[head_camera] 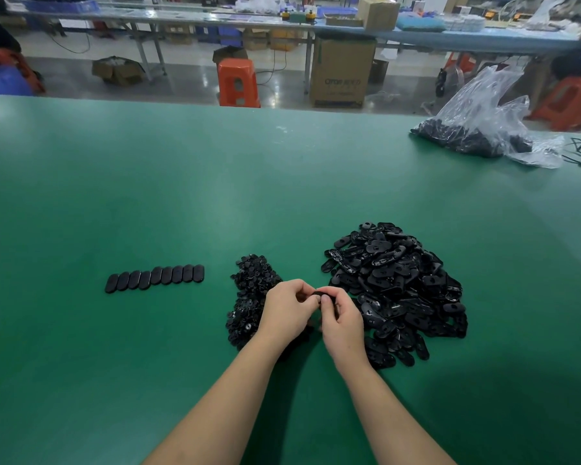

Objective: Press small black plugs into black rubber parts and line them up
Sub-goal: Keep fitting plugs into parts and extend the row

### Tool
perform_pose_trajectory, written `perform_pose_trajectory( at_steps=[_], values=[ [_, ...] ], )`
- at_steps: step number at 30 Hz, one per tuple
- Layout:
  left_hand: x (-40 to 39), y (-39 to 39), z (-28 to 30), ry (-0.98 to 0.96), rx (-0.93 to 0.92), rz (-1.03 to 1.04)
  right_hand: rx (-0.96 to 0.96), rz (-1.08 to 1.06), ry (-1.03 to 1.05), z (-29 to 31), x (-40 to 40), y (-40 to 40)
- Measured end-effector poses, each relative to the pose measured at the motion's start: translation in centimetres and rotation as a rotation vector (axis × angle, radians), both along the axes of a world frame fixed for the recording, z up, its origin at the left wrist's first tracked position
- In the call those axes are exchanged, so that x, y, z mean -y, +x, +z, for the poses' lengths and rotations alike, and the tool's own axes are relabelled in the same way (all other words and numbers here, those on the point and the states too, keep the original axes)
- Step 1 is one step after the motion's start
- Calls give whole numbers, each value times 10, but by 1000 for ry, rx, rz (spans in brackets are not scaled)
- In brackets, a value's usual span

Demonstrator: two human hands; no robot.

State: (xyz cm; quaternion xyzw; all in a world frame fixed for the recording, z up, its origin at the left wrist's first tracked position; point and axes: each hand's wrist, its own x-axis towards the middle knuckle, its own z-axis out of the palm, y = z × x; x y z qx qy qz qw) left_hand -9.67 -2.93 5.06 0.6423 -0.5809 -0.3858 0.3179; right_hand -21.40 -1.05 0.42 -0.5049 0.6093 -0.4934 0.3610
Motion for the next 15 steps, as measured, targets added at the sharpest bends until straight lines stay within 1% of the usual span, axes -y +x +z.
perform_pose_trajectory(
  at_steps=[4, 10, 15],
  values=[
    [-2, -1, 0, -15, -36, 8, 19, -7, 19, -3, 2, 1],
    [-4, 3, 3, -84, 28, -52, -10, -18, 22, -7, 5, 1],
    [-2, 11, 6, -250, 246, -268, 32, 5, 43, -7, 4, 2]
  ],
)
